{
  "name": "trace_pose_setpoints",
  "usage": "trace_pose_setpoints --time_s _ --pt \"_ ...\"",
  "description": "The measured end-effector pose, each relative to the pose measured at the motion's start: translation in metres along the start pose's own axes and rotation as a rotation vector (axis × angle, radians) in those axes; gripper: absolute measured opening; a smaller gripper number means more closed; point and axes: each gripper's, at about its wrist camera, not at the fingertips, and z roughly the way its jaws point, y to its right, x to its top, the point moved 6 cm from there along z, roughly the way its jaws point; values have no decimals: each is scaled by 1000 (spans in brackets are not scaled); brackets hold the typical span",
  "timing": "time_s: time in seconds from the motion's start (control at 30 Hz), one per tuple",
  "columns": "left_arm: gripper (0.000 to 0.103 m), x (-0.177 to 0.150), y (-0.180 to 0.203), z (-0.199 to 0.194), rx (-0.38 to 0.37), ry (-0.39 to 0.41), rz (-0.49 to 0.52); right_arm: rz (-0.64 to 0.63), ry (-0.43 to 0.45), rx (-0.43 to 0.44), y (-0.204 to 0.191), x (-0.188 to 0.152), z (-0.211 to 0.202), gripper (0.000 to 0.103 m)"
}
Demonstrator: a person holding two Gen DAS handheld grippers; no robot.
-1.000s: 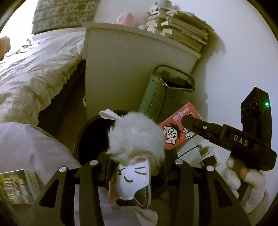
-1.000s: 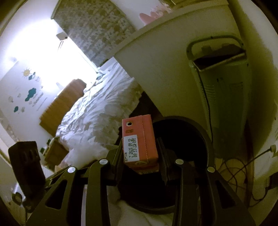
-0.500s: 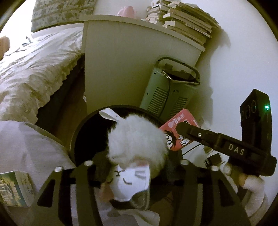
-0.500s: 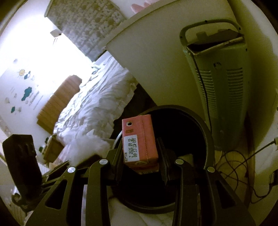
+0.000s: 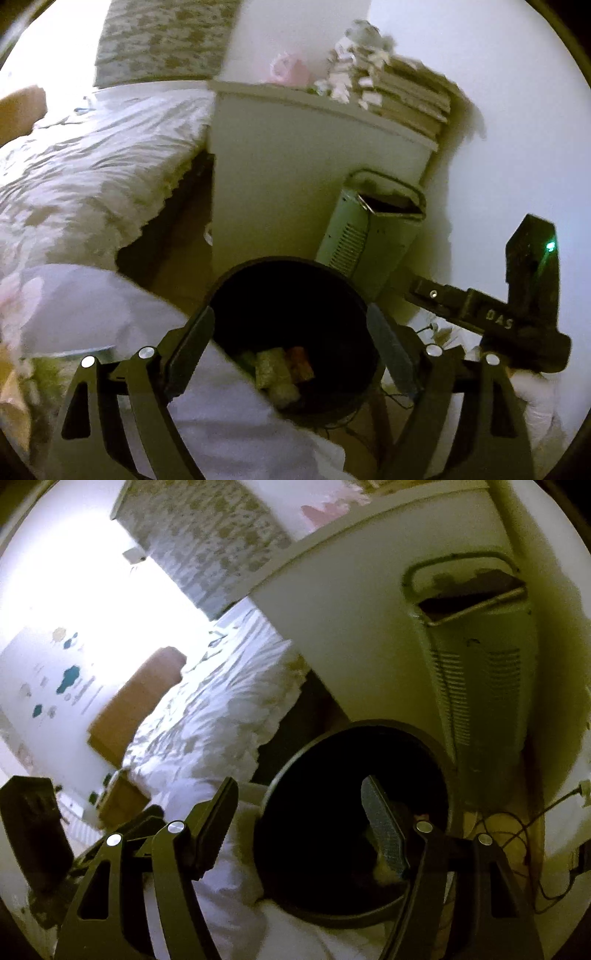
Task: Collect trash
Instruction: 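Carry both items over the black bin and open both tools to drop them, then grasp the printed paper wrapper with the left tool while the right tool grasps the clear plastic tray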
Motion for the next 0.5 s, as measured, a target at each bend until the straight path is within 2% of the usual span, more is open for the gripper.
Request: trace_pose_setpoints --time_s 0.1,0.27,0.5 --pt "89 -5 -28 -32 36 41 -57 -54 -33 26 -28 -7 7 69" --pt "89 -25 -91 -89 140 89 -172 -175 -110 103 -93 -28 25 69" --pt "89 -90 -202 -180 346 104 -380 -347 -261 246 -203 -83 49 69"
